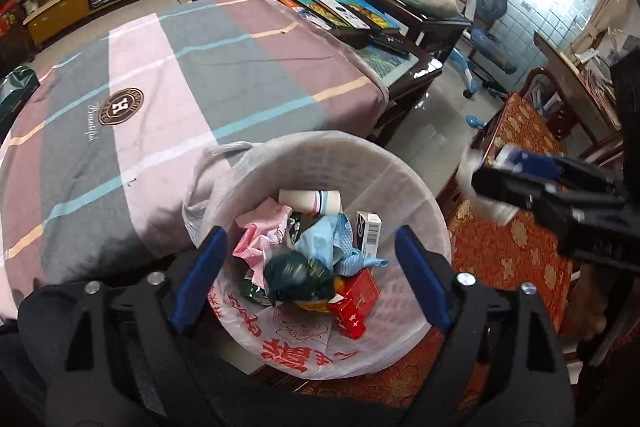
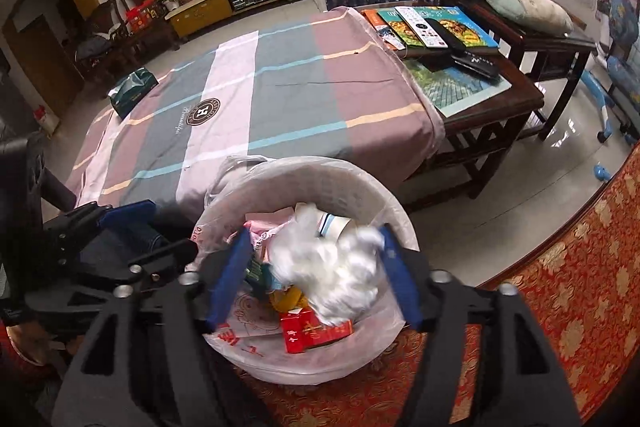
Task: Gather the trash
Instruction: 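Carry the tissue and black bag over the basket and open both tools to drop them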
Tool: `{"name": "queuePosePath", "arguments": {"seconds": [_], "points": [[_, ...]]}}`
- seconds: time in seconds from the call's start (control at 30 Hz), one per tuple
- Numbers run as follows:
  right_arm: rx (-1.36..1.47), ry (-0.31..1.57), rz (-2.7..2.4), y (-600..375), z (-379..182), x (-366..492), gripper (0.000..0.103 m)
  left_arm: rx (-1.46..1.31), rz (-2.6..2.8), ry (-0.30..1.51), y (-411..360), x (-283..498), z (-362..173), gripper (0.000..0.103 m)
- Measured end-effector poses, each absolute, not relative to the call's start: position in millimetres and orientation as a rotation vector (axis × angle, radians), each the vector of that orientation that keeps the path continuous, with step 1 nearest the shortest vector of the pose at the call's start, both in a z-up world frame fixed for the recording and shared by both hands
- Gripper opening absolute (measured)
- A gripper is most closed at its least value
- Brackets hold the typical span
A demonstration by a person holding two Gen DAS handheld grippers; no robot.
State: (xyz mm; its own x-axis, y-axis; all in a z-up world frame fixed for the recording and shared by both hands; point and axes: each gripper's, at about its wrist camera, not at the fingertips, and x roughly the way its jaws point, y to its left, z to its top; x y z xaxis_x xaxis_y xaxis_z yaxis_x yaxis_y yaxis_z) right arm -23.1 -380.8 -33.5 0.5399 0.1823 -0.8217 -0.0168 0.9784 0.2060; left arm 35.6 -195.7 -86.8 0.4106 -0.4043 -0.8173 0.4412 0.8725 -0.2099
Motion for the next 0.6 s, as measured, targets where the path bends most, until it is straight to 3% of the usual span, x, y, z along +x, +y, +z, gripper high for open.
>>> {"name": "queuePosePath", "arguments": {"seconds": [0.17, 0.33, 0.6], "points": [[0.27, 0.964, 0.082, -385.7, -18.7, -27.7, 0.072, 0.042, -0.438, 0.979, -177.2, 33.5, -71.8, 0.088], [0.297, 0.814, -0.075, -362.4, 19.3, -54.3, 0.097, 0.191, -0.149, 0.868, -143.4, 8.5, -30.3, 0.093], [0.021, 0.776, -0.081, -269.9, 34.1, -91.4, 0.099, 0.052, -0.045, 0.81, -74.2, -65.4, 6.0, 0.1]]}}
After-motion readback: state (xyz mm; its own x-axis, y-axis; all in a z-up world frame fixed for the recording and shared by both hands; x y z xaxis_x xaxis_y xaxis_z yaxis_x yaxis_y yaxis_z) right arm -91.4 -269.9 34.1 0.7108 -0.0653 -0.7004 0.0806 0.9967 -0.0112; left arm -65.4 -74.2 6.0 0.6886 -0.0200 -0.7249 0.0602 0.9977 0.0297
